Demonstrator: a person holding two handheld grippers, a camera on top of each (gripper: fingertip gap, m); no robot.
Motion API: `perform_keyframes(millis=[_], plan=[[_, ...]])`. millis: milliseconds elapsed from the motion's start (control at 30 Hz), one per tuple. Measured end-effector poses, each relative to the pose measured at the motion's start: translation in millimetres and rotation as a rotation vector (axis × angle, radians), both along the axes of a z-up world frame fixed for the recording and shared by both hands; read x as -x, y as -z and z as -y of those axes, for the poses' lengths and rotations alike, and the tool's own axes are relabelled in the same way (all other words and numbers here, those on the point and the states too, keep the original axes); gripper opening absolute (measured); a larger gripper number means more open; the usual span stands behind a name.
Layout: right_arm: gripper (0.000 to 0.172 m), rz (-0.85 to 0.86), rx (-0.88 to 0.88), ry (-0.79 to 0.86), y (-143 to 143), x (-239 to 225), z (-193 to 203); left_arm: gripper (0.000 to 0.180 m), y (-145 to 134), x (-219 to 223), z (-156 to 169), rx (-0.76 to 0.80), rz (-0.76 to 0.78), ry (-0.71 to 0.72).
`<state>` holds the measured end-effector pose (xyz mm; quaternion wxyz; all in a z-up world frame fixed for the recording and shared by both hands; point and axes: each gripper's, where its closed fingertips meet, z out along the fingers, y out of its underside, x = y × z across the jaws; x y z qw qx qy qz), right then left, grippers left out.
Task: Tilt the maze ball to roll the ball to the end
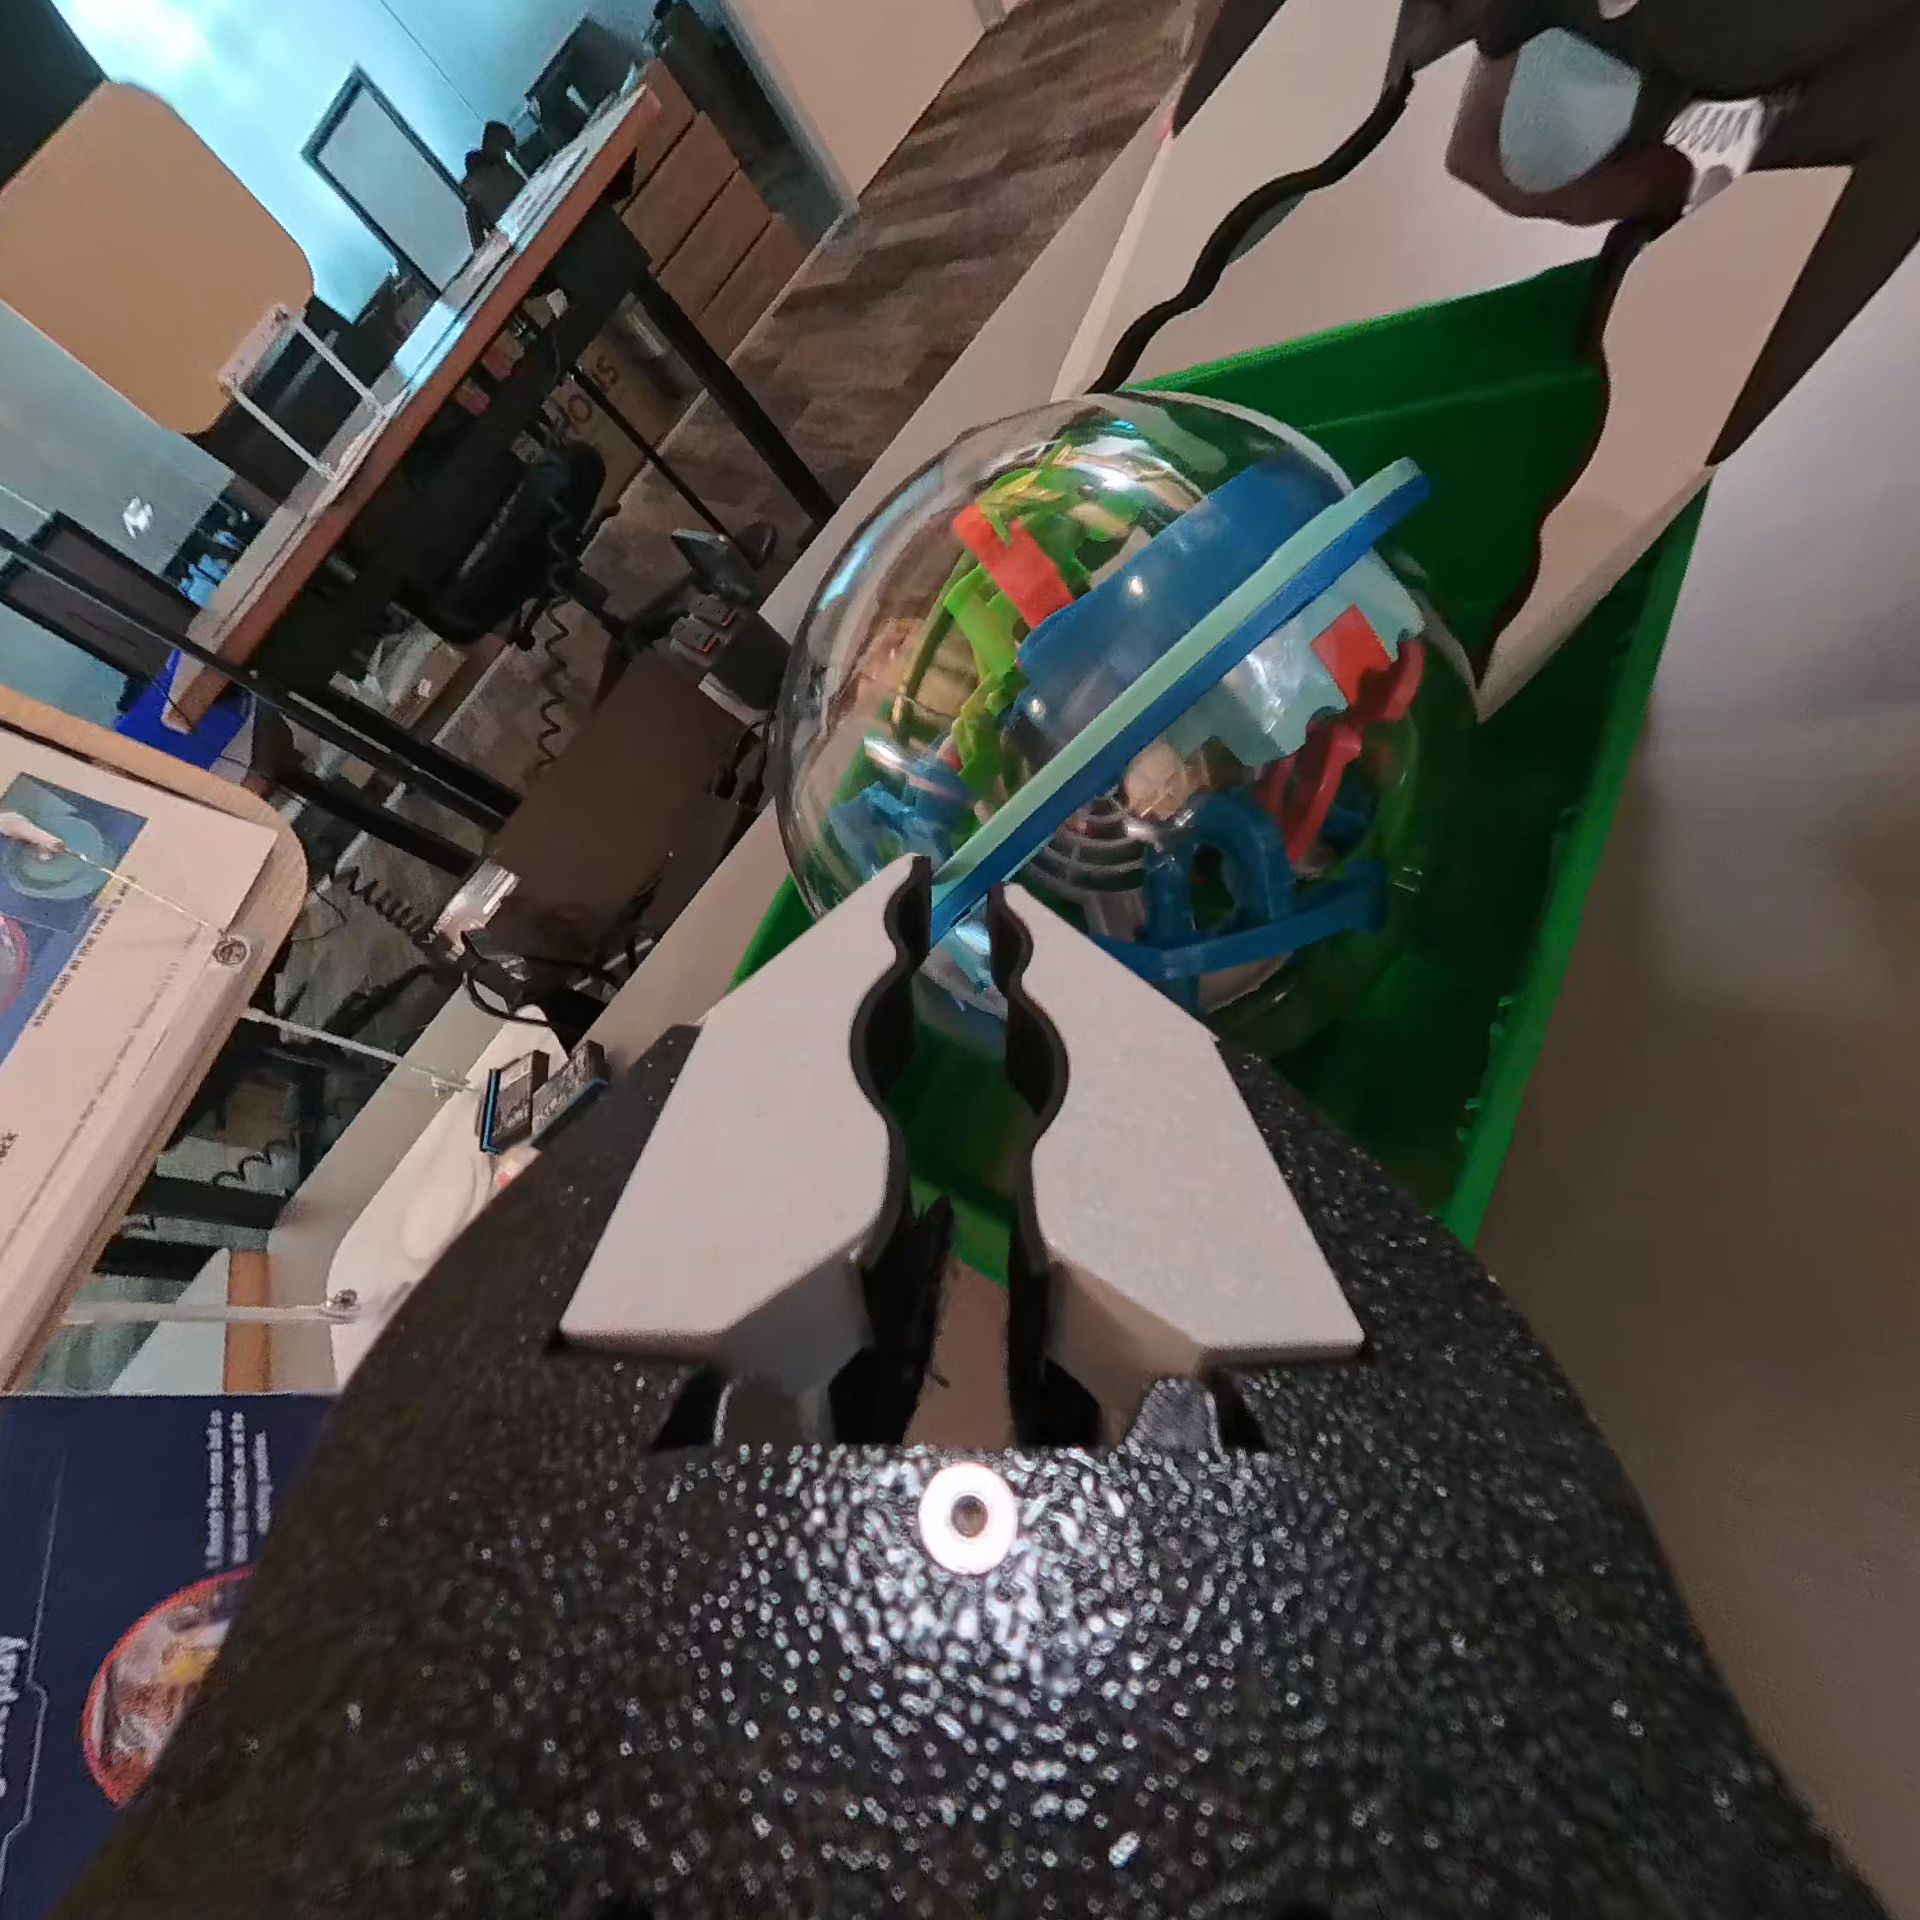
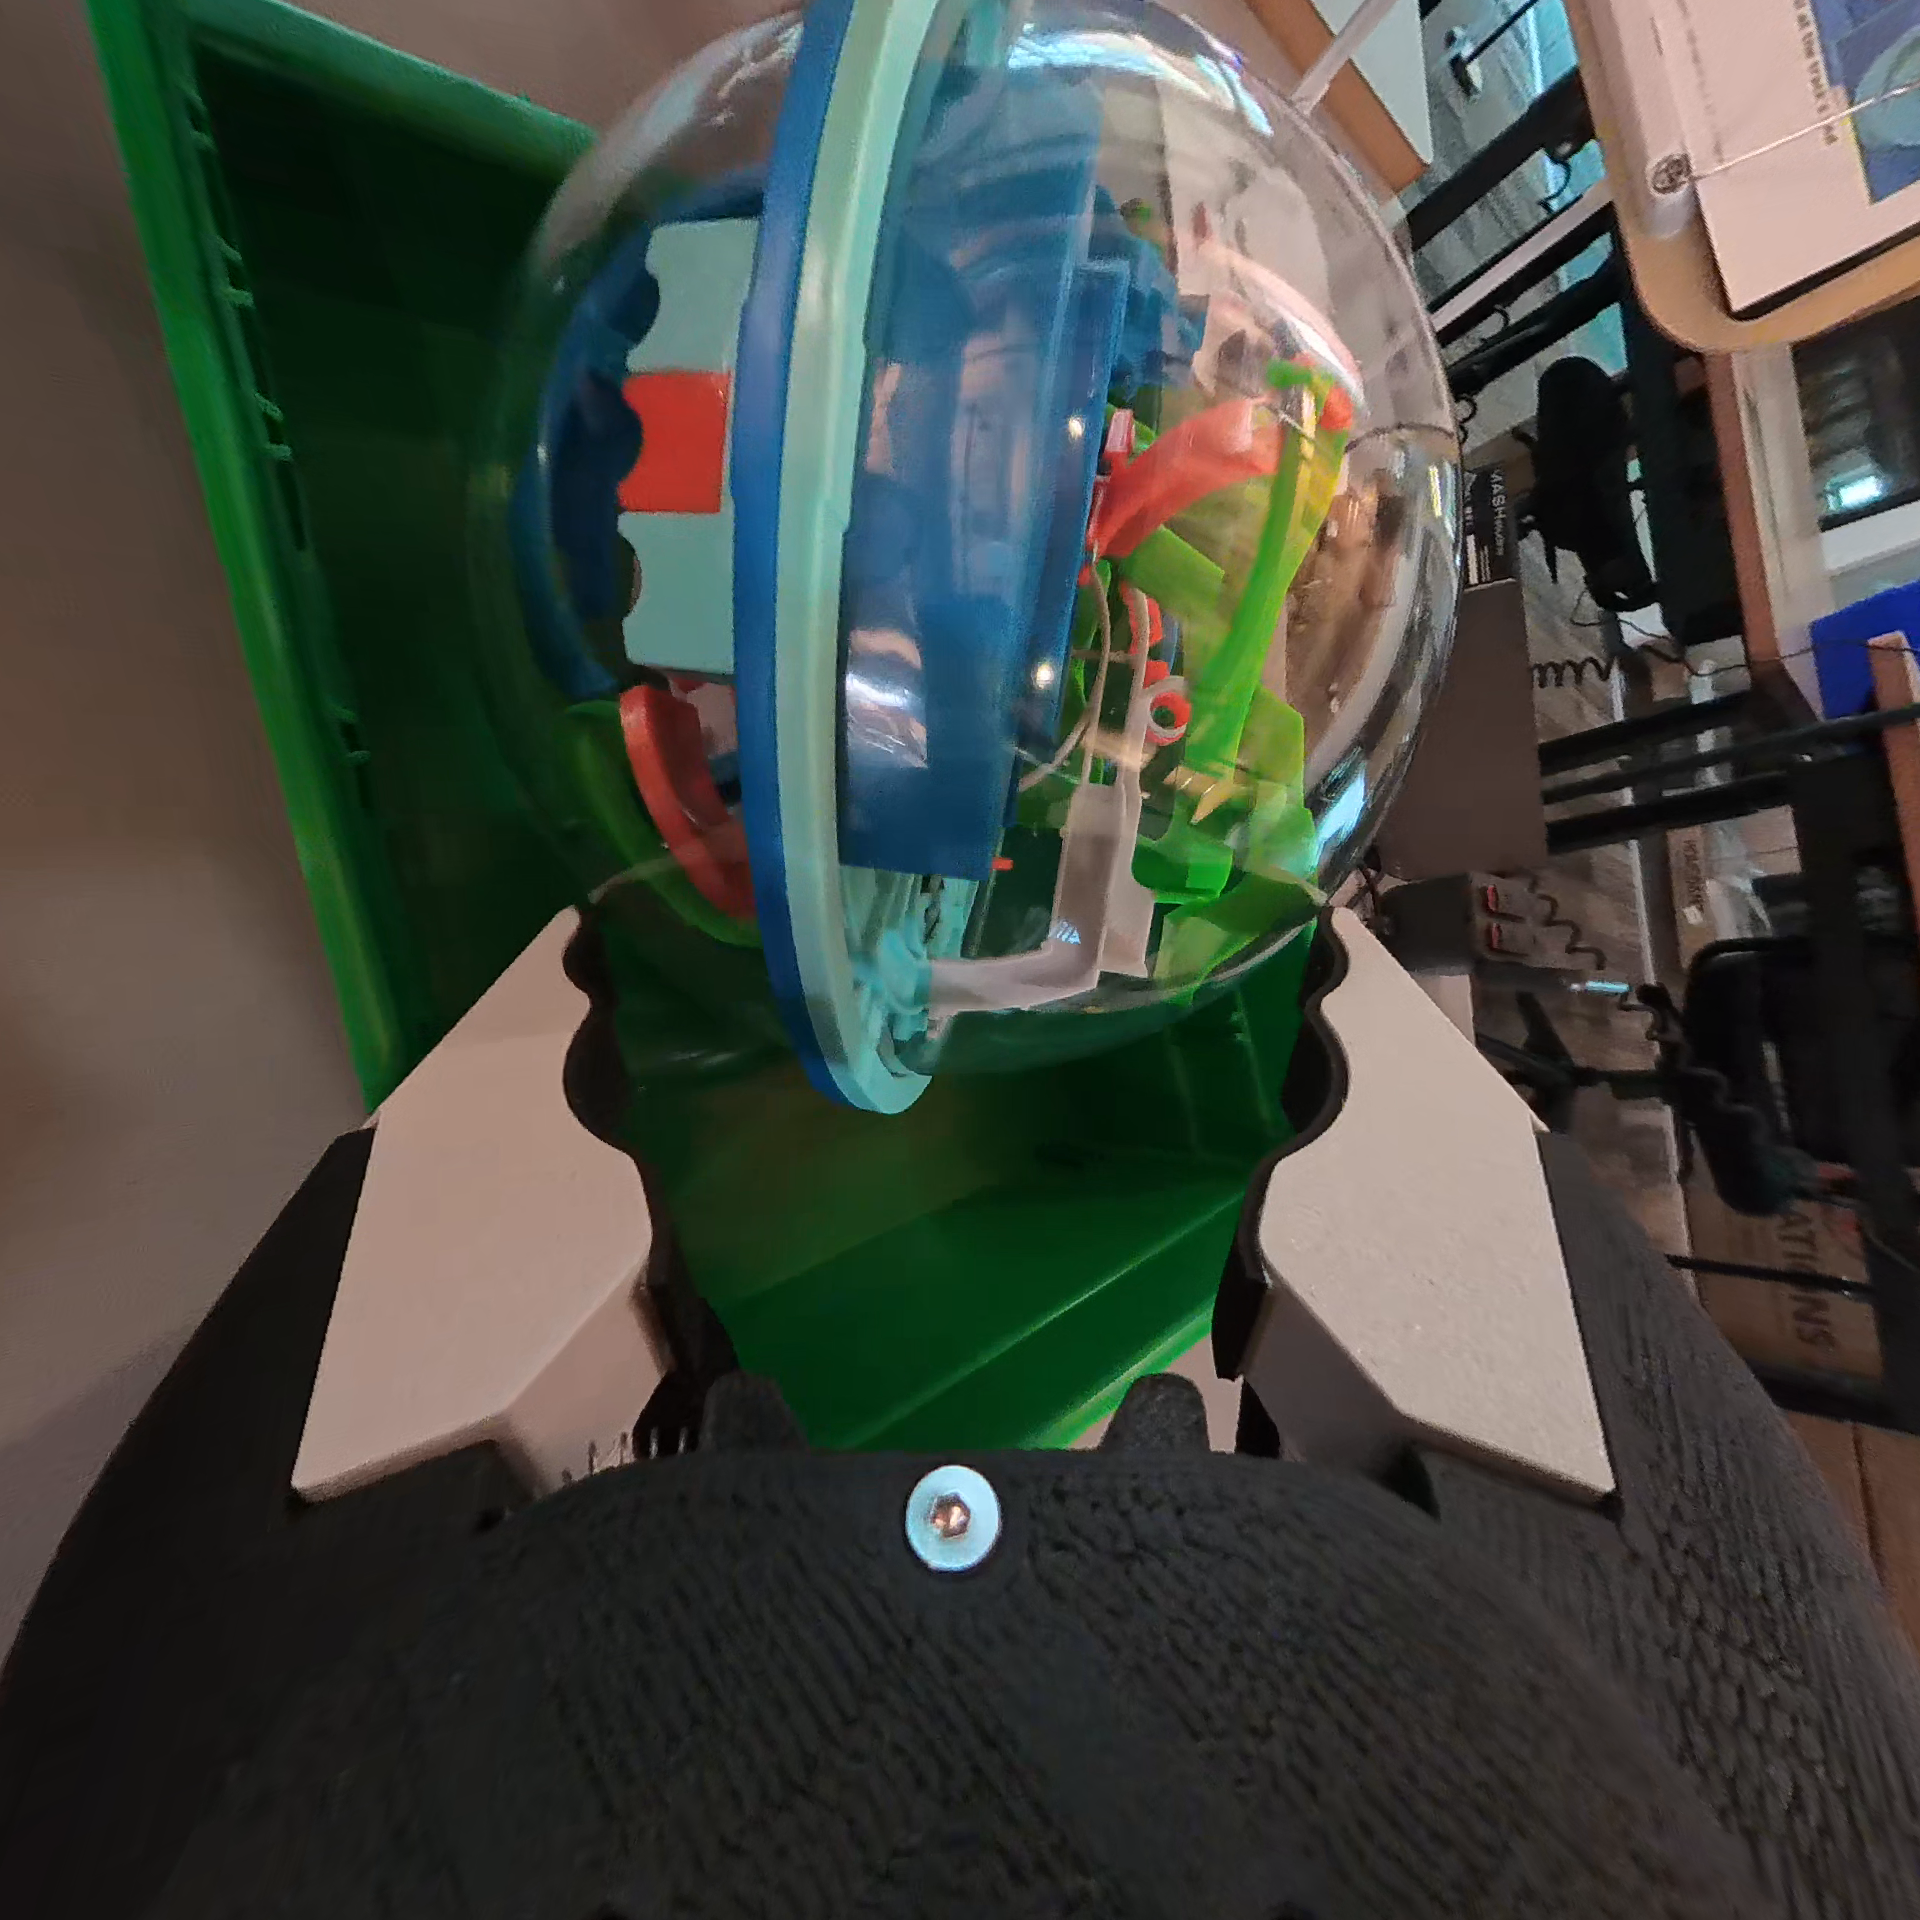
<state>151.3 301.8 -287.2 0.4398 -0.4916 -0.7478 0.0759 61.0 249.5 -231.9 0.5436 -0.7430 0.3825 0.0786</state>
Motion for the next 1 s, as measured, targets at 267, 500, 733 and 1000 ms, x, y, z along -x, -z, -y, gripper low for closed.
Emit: perform_keyframes(millis=[267,500,733,1000], plan=[[0.130,-0.044,0.055,0.042,-0.4,-3.8,-11.7,0.036,-0.8,1.4,11.8,-0.074,-0.052,0.105],[0.125,-0.086,0.000,0.072,-5.1,-1.6,-22.2,0.138,25.7,27.5,2.9,0.025,-0.118,0.126],[0.125,-0.060,0.002,0.052,6.4,3.3,-20.5,0.143,32.8,21.7,-5.5,0.058,-0.089,0.187],[0.136,-0.138,-0.016,-0.026,-2.9,10.0,-11.7,0.135,30.4,23.8,-7.8,-0.002,-0.043,0.180]])
